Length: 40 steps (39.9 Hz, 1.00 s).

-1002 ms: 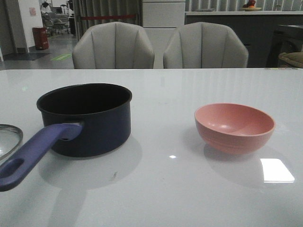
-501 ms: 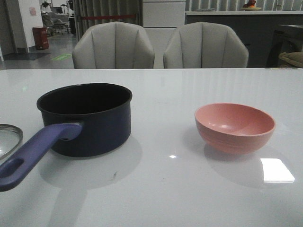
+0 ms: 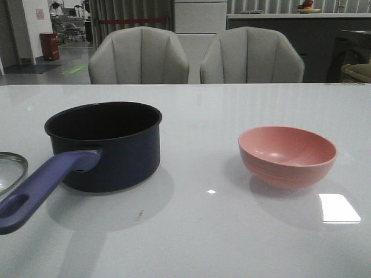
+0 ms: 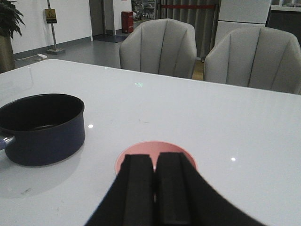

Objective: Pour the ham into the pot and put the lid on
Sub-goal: 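Grasp the glass lid knob with the left gripper and lift it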

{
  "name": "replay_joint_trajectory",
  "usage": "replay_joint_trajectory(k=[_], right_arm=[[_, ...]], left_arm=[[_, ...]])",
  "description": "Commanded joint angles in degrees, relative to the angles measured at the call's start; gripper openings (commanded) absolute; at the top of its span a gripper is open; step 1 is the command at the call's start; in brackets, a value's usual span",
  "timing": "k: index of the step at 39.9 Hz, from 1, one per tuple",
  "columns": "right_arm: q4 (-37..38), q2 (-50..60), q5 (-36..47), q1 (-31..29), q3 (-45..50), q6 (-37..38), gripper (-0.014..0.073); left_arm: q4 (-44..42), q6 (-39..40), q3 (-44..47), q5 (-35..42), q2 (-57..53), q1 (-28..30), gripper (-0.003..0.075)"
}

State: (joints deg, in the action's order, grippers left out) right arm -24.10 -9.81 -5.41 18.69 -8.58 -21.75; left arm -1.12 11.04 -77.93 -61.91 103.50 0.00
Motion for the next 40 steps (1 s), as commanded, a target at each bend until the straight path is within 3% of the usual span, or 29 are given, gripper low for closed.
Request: replay_joint_trajectory(k=[1,35,40], right_arm=[[0.0,-0.4,4.0,0.2,-1.6,-0.4,0.0145],[0.0,-0.4,3.9,0.2,-1.6,-0.4,0.0145],[0.0,-0.4,3.9,0.2,-1.6,-0.4,0.0145]], left_arm=[[-0.1,0.0,-2.8,-0.4,-0.6,0.1,0.0674],[1.1,-2.0,-5.3,-0.3,6.9,1.7,0.0653],[2.9,-2.9,-5.3,-0.4,7.3,1.7,0.0581]])
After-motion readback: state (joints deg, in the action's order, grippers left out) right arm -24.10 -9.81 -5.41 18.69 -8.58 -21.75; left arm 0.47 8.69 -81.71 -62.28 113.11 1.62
